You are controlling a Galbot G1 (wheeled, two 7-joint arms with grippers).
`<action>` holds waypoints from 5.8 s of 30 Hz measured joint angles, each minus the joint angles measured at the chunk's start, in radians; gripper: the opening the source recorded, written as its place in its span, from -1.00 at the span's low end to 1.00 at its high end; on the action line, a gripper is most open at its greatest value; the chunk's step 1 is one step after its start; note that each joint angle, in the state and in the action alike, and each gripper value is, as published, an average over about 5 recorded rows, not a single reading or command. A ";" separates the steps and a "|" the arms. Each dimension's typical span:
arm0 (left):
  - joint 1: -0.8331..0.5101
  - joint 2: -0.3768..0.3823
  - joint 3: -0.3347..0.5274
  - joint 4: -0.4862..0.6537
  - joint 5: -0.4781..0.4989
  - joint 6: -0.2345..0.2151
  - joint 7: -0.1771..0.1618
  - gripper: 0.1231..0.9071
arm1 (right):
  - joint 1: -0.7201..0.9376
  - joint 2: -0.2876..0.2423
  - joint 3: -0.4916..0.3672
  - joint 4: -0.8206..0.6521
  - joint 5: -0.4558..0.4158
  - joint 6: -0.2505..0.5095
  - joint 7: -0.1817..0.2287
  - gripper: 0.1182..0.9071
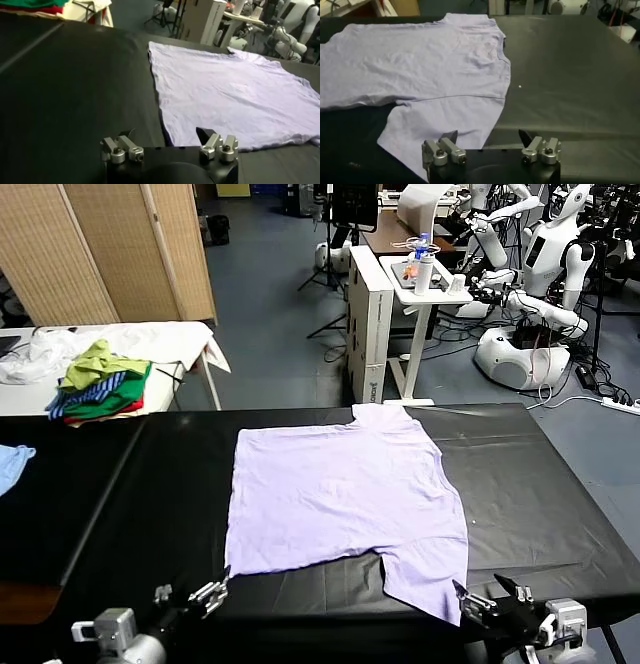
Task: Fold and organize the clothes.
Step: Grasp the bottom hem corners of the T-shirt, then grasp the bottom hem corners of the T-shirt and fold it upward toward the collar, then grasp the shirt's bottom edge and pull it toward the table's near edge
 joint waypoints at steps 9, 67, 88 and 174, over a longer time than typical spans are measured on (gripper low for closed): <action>-0.012 -0.037 0.016 0.040 0.034 -0.009 -0.004 0.97 | 0.008 0.010 -0.041 -0.009 -0.016 -0.001 0.003 1.00; 0.164 -0.068 -0.086 -0.061 0.121 -0.098 -0.034 -0.95 | -0.010 0.003 -0.100 0.078 0.042 0.120 0.023 -0.95; -0.125 -0.047 -0.021 0.116 0.234 -0.152 0.003 -0.95 | 0.522 -0.067 -0.304 -0.271 0.093 0.149 0.045 -0.95; -0.209 -0.001 0.021 0.246 0.227 -0.143 0.006 0.98 | 0.351 -0.056 -0.254 -0.237 0.000 0.129 -0.032 0.45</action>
